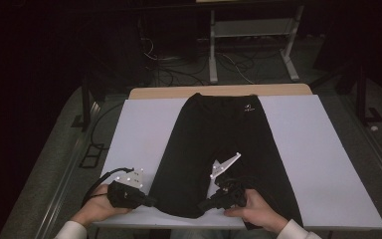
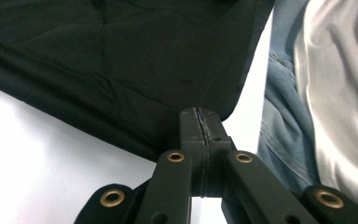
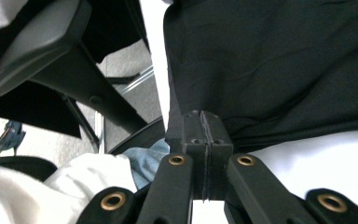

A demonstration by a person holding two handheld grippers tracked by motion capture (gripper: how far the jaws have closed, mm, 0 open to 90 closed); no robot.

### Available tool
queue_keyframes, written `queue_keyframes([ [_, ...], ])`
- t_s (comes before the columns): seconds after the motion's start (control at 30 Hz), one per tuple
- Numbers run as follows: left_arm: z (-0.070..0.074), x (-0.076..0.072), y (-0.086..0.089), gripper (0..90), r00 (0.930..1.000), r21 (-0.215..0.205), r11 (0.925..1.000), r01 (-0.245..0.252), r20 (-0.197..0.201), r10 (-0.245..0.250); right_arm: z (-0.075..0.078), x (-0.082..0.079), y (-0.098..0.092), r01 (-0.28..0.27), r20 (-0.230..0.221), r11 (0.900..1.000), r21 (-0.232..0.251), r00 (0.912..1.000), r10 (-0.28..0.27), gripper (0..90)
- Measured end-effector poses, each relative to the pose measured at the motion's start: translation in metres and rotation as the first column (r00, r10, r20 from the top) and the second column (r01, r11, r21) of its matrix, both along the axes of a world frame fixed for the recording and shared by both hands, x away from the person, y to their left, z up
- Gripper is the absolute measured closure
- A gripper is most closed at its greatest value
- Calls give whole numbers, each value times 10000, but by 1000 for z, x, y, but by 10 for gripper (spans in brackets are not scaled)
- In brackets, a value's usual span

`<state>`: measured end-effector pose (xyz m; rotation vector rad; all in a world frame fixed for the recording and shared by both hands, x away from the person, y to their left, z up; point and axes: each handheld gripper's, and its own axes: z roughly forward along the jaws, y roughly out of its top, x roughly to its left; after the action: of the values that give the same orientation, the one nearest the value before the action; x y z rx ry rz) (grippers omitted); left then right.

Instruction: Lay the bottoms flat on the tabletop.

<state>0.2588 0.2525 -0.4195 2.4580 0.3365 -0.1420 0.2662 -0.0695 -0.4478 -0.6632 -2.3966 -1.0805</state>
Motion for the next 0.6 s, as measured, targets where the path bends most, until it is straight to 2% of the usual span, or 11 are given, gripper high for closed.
queue_keyframes([
  [0.23, -3, -11, 0, 888, 9989, 75, 9992, 384, -263, -381, -2, -5, 7, -443, -259, 9989, 169, 9987, 448, 888],
  [0.47, -3, -19, 7, 888, 9982, 95, 9990, 446, -402, -442, 0, -11, 11, -763, -321, 9969, 217, 9965, 770, 888],
  [0.6, -3, -19, 8, 885, 9983, -55, 9993, 371, -446, -373, -1, -12, 12, -945, -411, 9952, 254, 9946, 955, 887],
])
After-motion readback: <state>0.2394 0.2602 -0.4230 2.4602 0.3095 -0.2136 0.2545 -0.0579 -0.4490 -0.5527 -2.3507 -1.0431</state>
